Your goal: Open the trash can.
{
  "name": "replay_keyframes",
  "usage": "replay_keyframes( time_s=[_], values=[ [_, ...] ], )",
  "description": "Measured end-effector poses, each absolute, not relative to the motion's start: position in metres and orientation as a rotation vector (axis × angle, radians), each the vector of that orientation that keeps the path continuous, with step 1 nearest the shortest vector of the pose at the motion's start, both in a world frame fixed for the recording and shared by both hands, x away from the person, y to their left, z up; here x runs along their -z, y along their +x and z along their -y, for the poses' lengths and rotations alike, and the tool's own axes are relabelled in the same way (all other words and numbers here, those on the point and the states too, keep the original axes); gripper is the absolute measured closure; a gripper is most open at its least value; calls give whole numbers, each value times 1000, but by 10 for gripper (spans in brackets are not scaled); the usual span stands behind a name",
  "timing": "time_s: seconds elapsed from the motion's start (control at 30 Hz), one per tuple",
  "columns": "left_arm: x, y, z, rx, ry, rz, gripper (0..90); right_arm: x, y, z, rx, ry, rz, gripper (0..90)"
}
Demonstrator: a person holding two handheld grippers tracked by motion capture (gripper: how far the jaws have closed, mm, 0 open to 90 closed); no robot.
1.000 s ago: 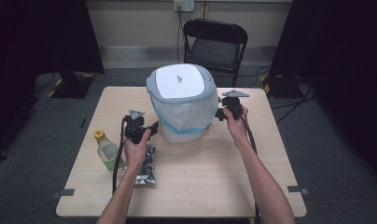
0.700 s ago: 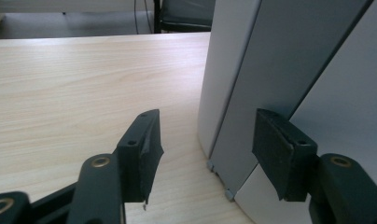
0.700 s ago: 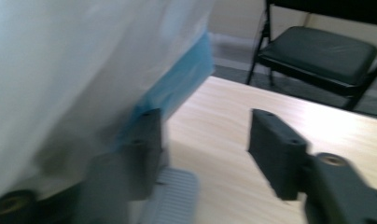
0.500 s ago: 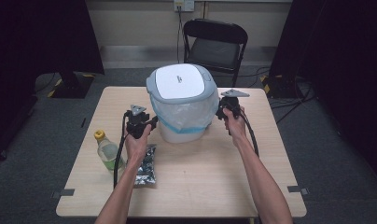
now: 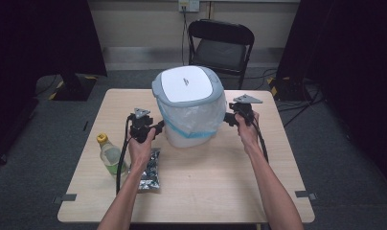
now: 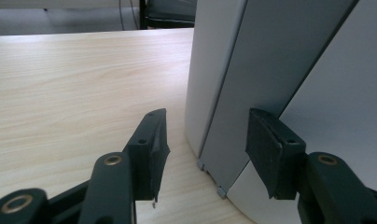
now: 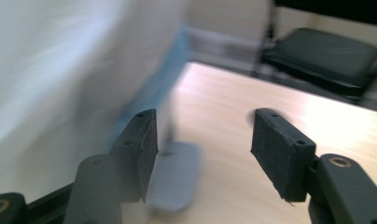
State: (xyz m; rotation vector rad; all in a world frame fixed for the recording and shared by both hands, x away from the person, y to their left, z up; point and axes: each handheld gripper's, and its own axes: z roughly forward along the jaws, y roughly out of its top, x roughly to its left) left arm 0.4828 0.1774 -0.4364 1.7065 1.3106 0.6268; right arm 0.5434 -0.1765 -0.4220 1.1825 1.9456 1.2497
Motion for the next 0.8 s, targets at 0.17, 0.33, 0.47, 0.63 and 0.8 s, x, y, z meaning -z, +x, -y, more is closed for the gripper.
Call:
replay_keyframes(
  time_s=[0.17, 0.33, 0.47, 0.63, 0.8],
  values=[
    [440, 487, -176, -609, 1675, -1312, 462, 424, 564, 182, -1241, 1237, -1893, 381],
    [439, 495, -169, -603, 1712, -1298, 468, 423, 583, 174, -1341, 1245, -1859, 425],
    [439, 496, -170, -574, 1715, -1283, 519, 423, 583, 173, -1424, 1212, -1909, 556],
    [438, 494, -169, -542, 1736, -1224, 667, 419, 572, 174, -1431, 1118, -1985, 742],
    [439, 490, -172, -505, 1750, -1167, 710, 417, 551, 181, -1428, 1086, -2019, 758]
  ],
)
